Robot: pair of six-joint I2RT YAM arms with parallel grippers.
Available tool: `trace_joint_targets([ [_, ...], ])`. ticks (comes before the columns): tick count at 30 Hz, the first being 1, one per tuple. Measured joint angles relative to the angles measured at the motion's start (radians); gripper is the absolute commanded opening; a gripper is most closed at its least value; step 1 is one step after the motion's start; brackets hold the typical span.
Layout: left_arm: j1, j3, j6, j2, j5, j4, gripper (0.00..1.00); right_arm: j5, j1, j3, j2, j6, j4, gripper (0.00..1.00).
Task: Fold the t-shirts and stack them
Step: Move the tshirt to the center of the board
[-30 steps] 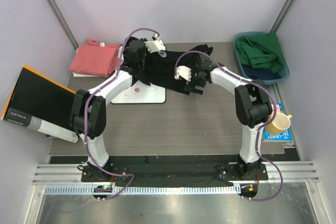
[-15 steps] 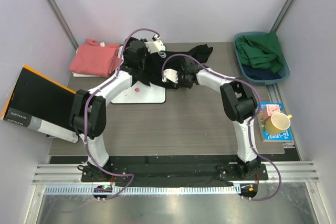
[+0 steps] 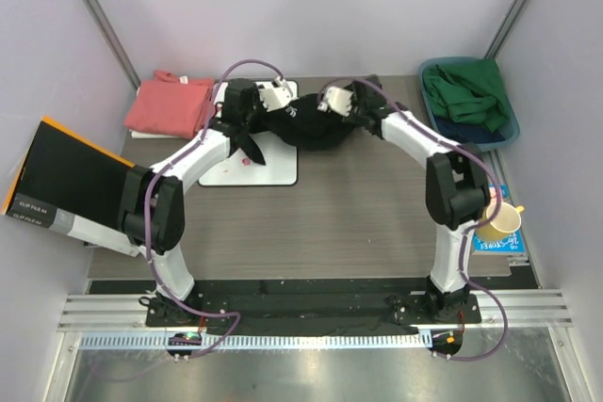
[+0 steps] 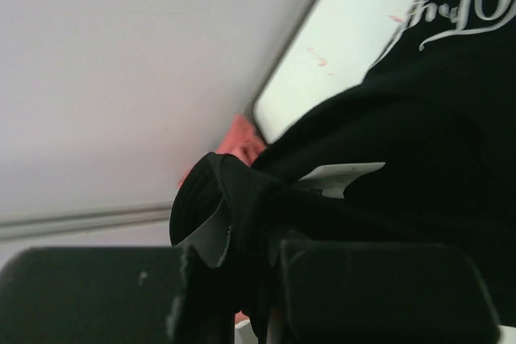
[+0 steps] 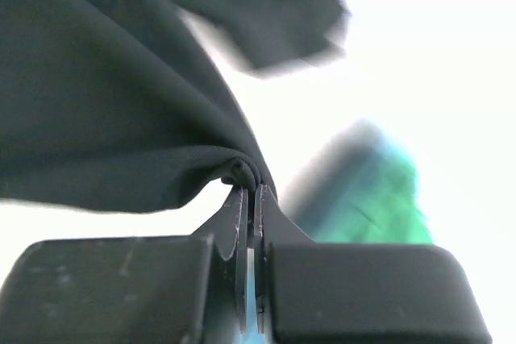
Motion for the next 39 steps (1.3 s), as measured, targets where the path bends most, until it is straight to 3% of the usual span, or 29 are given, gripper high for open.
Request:
trace_joint_targets([
  [6,0.047,0.004,-0.048,-0.056,0.336,-0.262,0.00,0.228,-0.112,-0.017,-0.134,-0.065,0.255,0.01],
  [11,0.049,0.100,-0.103,-0.055,0.686,-0.470,0.00,0.407,-0.179,0.032,-0.022,-0.169,0.571,0.06],
  [12,0.045,0.145,-0.122,-0.044,0.761,-0.510,0.00,0.438,-0.185,0.068,0.028,-0.188,0.619,0.13],
  [13,0.039,0.195,-0.154,-0.028,0.832,-0.536,0.00,0.469,-0.192,0.113,0.087,-0.206,0.654,0.39],
  [14,0.031,0.248,-0.185,-0.009,0.896,-0.554,0.07,0.496,-0.196,0.172,0.152,-0.221,0.689,0.58],
  [15,0.021,0.308,-0.216,0.015,0.963,-0.566,0.21,0.524,-0.200,0.226,0.214,-0.234,0.721,0.82],
  [16,0.008,0.362,-0.255,0.040,1.022,-0.570,0.35,0.554,-0.203,0.275,0.268,-0.249,0.738,0.89],
  [17,0.000,0.404,-0.283,0.061,1.064,-0.571,0.56,0.575,-0.207,0.317,0.308,-0.257,0.751,0.92],
  [19,-0.028,0.504,-0.365,0.118,1.166,-0.566,0.64,0.618,-0.212,0.403,0.387,-0.282,0.759,0.97],
  [20,-0.044,0.537,-0.417,0.140,1.204,-0.558,0.78,0.634,-0.213,0.427,0.409,-0.282,0.754,0.98],
  [22,-0.068,0.554,-0.506,0.160,1.249,-0.521,0.92,0.658,-0.217,0.444,0.419,-0.269,0.726,0.99],
  [23,-0.077,0.550,-0.538,0.162,1.258,-0.505,0.99,0.669,-0.219,0.446,0.416,-0.258,0.713,0.99],
  [28,-0.061,0.465,-0.649,0.139,1.249,-0.412,1.00,0.689,-0.222,0.436,0.365,-0.179,0.626,0.98],
  [31,-0.014,0.432,-0.655,0.119,1.172,-0.412,1.00,0.640,-0.220,0.434,0.293,-0.064,0.435,0.95],
  [35,0.039,0.378,-0.579,0.074,0.861,-0.393,1.00,0.364,-0.204,0.410,0.130,0.087,0.037,0.94],
  [39,0.088,0.285,-0.506,0.048,0.587,-0.347,1.00,0.101,-0.120,0.233,-0.084,0.135,-0.175,0.93],
])
